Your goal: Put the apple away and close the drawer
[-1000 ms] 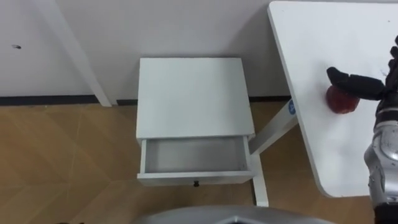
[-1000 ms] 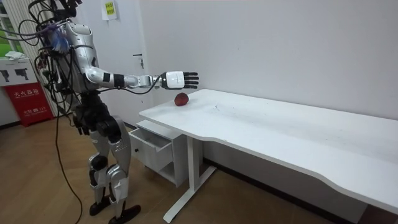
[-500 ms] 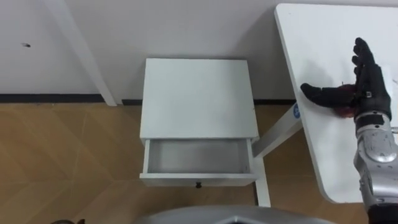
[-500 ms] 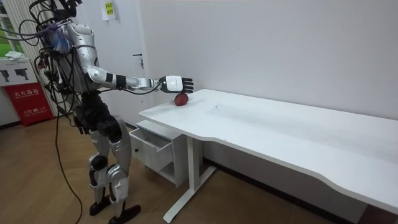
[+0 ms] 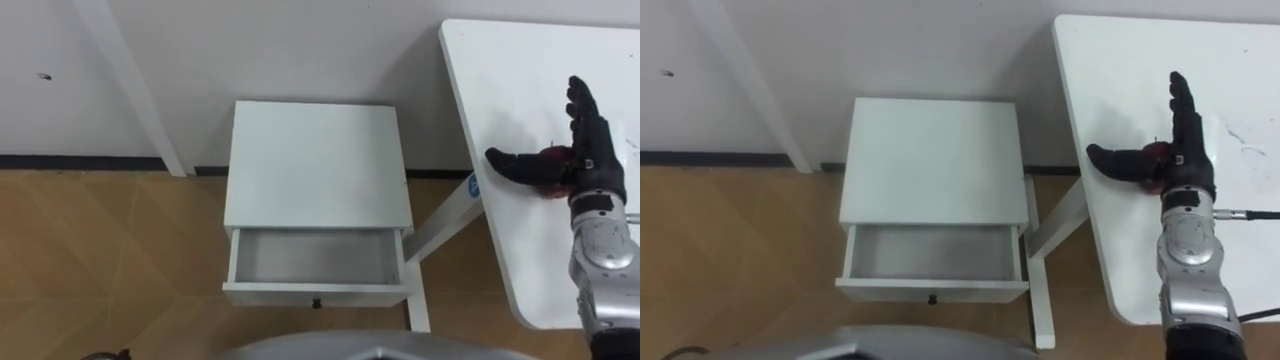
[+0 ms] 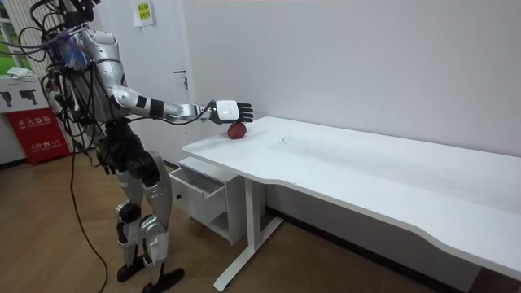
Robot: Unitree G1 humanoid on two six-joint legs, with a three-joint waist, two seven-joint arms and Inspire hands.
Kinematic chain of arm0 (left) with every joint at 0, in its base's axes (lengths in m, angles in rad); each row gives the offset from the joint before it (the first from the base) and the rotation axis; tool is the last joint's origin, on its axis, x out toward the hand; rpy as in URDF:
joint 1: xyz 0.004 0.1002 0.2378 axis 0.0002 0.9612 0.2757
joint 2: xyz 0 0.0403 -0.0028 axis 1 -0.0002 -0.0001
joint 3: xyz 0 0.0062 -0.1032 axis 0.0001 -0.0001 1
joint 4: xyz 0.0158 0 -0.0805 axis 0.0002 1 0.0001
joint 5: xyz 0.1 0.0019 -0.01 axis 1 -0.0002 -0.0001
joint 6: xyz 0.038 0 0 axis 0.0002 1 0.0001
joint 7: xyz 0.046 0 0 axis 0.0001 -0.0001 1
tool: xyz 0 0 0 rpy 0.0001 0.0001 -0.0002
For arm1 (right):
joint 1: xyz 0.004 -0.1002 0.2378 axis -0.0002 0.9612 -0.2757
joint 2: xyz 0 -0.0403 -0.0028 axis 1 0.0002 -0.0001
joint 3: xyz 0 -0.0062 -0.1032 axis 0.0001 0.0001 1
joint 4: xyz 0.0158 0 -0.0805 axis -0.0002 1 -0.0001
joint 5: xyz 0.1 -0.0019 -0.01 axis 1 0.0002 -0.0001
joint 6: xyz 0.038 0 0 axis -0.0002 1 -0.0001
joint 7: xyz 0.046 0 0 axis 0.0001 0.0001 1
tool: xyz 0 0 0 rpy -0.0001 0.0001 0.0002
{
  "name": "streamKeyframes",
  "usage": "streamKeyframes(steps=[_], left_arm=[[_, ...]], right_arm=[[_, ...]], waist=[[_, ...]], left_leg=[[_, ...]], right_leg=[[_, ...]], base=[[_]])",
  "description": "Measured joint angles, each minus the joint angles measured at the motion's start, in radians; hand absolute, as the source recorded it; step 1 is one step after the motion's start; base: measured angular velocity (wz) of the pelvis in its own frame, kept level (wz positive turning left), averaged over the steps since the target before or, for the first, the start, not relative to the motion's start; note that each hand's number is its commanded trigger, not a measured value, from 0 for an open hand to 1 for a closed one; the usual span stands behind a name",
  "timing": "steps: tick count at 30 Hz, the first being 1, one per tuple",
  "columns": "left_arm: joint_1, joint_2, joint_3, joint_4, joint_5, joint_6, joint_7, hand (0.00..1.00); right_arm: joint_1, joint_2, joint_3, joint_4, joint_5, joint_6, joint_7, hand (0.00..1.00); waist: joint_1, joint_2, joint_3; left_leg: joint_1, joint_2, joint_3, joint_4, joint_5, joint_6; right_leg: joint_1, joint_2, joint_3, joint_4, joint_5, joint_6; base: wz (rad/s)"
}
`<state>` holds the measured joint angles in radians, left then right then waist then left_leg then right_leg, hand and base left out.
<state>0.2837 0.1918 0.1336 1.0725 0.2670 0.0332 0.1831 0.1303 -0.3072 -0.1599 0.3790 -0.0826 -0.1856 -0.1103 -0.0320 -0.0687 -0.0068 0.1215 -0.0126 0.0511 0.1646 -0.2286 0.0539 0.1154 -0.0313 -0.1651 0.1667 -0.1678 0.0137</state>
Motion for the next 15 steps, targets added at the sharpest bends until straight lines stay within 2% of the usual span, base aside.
streamKeyframes(steps=[6,15], left_arm=[[-0.001,0.000,0.000,0.000,0.003,-0.019,-0.008,0.00],[-0.002,0.000,0.001,0.000,0.008,-0.028,-0.020,0.00]], right_arm=[[0.006,0.003,-0.002,0.001,-0.049,-0.006,0.001,0.00],[0.011,0.011,-0.008,0.013,-0.085,-0.013,0.005,0.00]], waist=[[0.000,-0.003,-0.0014],[-0.004,-0.010,-0.0053]], left_leg=[[-0.001,0.000,0.002,0.002,0.000,0.000],[0.000,0.000,0.002,0.001,0.000,0.000]], right_leg=[[0.000,0.000,0.000,0.000,0.000,0.000],[0.001,0.000,0.001,0.000,0.000,0.000]], base=[[0.00],[0.00]])
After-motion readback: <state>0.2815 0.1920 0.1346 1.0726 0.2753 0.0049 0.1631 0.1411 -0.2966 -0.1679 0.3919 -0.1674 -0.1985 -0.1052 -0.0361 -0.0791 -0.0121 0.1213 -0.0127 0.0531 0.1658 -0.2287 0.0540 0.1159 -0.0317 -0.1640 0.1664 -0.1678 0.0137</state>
